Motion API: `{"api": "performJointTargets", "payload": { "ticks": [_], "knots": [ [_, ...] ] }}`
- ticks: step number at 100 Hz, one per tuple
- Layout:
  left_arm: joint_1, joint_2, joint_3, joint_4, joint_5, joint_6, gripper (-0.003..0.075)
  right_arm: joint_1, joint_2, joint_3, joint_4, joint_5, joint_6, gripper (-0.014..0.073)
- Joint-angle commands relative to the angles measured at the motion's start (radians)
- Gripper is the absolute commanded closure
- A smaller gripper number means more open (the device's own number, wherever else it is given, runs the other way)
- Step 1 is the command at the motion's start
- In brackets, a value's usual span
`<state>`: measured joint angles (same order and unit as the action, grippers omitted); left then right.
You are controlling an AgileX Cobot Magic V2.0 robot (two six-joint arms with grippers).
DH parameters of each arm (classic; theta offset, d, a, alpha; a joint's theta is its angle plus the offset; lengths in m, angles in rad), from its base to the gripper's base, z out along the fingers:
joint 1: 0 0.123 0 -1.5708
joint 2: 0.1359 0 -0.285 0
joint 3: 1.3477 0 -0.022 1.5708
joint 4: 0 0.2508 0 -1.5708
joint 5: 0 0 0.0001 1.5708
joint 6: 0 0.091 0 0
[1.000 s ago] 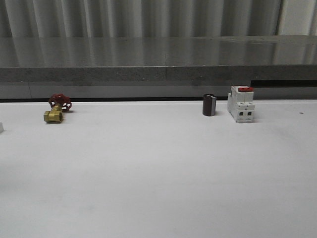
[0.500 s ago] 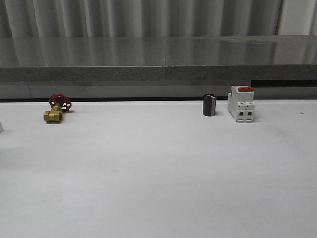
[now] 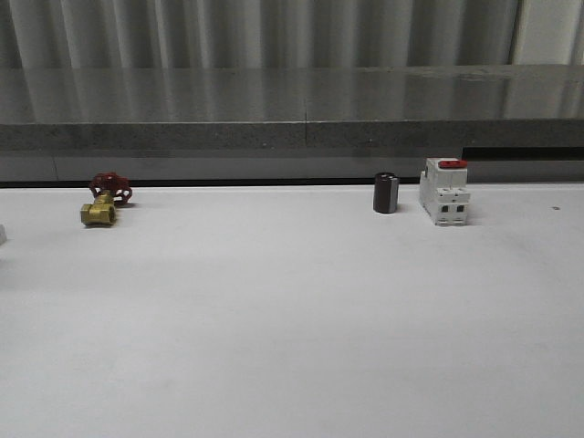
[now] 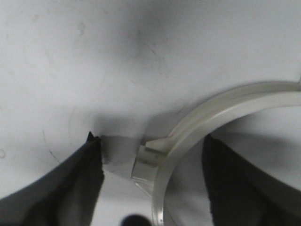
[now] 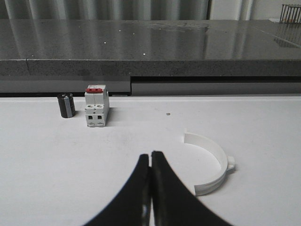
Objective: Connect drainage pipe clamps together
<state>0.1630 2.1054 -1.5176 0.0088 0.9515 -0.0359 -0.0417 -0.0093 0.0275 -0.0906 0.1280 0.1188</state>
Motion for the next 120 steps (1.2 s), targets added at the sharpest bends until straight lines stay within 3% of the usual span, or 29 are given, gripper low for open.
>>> {"api": "performJointTargets", "payload": {
  "ticks": [1, 5, 14, 38, 55, 69, 104, 120],
  "knots": [
    [0.002, -0.054, -0.030, -0.009, -0.003, -0.004, 0.0521, 0.001, -0.020, -0.015, -0.003, -0.076, -0.009, 0.0662],
    [0.002, -0.054, -0.030, -0.009, -0.003, -0.006, 0.0619, 0.001, -0.020, -0.015, -0.003, -0.076, -0.009, 0.0662],
    [0.002, -0.056, -0.030, -0.009, -0.003, -0.004, 0.0741, 0.001, -0.020, -0.015, -0.003, -0.076, -0.009, 0.0662],
    [-0.012, -0.151, -0.030, -0.017, -0.002, 0.017, 0.0740, 0.001, -0.020, -0.015, -0.003, -0.076, -0.009, 0.0662],
    [-0.076, -0.279, -0.030, -0.033, 0.007, 0.017, 0.0740, 0.001, -0.020, -0.015, -0.003, -0.076, -0.009, 0.0662],
    [-0.188, -0.330, -0.030, -0.058, 0.024, 0.004, 0.0740, 0.001, -0.020, -0.015, -0.003, -0.076, -0.009, 0.0662],
    [-0.501, -0.253, -0.030, -0.065, -0.001, -0.331, 0.0740, 0.001, -0.020, -0.015, -0.003, -0.076, -0.009, 0.0662],
    [-0.576, -0.178, -0.030, -0.207, -0.032, -0.343, 0.0740, 0.001, -0.020, -0.015, -0.003, -0.076, -0.009, 0.0662]
  ]
}}
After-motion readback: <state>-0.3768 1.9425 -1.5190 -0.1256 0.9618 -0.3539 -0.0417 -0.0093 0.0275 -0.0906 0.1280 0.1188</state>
